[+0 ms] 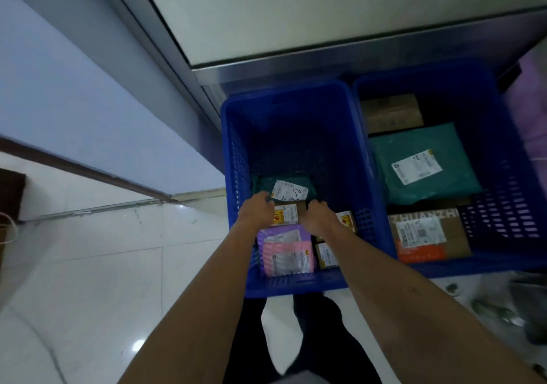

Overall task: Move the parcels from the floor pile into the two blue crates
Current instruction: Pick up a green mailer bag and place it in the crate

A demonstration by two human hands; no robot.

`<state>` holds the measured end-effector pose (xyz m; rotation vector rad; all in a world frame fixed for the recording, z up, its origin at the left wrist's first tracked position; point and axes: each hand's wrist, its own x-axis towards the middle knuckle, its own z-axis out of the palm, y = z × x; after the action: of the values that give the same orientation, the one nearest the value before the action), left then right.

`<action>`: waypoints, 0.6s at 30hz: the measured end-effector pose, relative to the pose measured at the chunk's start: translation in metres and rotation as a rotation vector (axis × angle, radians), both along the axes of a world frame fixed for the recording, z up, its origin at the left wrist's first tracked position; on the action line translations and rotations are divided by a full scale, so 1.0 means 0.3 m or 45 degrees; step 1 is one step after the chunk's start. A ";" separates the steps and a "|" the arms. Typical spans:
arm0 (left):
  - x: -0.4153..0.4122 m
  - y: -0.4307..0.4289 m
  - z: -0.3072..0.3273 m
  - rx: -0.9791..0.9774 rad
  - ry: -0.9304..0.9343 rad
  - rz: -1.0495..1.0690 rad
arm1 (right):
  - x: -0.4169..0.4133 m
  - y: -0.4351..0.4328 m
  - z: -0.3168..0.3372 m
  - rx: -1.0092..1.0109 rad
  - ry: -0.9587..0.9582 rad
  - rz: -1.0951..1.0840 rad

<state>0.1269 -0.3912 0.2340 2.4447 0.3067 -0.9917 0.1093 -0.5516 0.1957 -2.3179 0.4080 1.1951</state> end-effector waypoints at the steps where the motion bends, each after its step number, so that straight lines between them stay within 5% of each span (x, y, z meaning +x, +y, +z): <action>1: -0.013 0.003 0.048 -0.001 -0.031 -0.007 | -0.011 0.008 0.039 -0.002 0.005 0.018; 10: -0.032 0.201 0.280 -0.035 -0.203 0.082 | -0.015 0.177 0.211 0.094 -0.127 0.024; 18: -0.018 0.583 0.254 -0.086 -0.190 0.101 | -0.050 0.466 0.208 0.011 -0.188 -0.061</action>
<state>0.1215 -0.2164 0.3102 2.4098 0.3119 -0.7686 0.0944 -0.4117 0.2582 -2.3570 0.4022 0.9936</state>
